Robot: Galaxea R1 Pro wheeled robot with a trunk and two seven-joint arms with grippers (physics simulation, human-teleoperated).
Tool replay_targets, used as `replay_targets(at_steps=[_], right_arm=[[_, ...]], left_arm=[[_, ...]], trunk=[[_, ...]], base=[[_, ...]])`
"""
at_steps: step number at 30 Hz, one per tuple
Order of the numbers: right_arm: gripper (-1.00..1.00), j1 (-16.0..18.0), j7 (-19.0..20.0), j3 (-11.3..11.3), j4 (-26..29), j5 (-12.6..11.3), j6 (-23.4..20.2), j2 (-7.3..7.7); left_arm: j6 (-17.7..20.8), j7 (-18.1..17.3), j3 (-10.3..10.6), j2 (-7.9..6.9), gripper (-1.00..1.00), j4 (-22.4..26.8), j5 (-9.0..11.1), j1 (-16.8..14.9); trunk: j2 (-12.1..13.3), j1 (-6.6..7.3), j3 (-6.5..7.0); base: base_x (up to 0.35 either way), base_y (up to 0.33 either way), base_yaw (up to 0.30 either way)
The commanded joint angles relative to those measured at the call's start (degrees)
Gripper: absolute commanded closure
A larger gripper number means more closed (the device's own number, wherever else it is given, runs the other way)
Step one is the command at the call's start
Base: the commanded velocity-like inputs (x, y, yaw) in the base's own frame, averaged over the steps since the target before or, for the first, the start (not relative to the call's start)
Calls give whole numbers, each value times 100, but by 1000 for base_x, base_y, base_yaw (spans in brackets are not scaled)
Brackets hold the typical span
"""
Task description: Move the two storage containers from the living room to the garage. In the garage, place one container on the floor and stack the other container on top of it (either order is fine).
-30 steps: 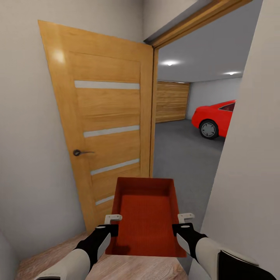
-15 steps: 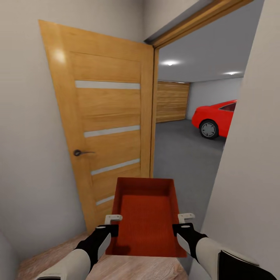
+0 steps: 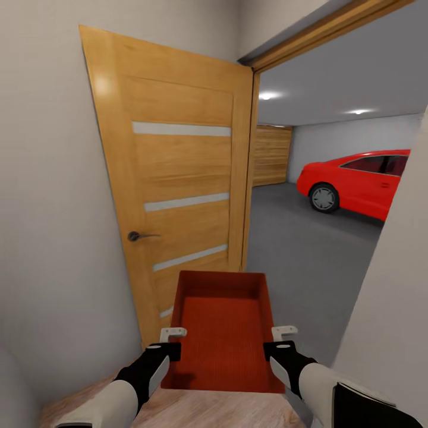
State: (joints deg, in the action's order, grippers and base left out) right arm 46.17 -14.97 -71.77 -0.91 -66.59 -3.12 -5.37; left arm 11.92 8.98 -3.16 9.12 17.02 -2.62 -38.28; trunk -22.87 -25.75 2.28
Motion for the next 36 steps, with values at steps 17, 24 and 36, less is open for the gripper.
replay_targets(at_steps=[17,24,36], right_arm=[[100,6,-15,127,-5,41,75,22],[100,6,-15,128,-5,41,75,23],[100,6,-15,124,-5,41,75,26]], left_arm=[[12,34,23,-42,100,-103,-19,4],[18,18,22,-42,100,-103,-19,3],[25,-3,26,-42,100,-103,-19,3]], trunk=[[-5,-3,-2],[-5,-3,-2],[-5,-3,-2]], base=[[24,69,-189],[0,1,-210],[122,244,-20]])
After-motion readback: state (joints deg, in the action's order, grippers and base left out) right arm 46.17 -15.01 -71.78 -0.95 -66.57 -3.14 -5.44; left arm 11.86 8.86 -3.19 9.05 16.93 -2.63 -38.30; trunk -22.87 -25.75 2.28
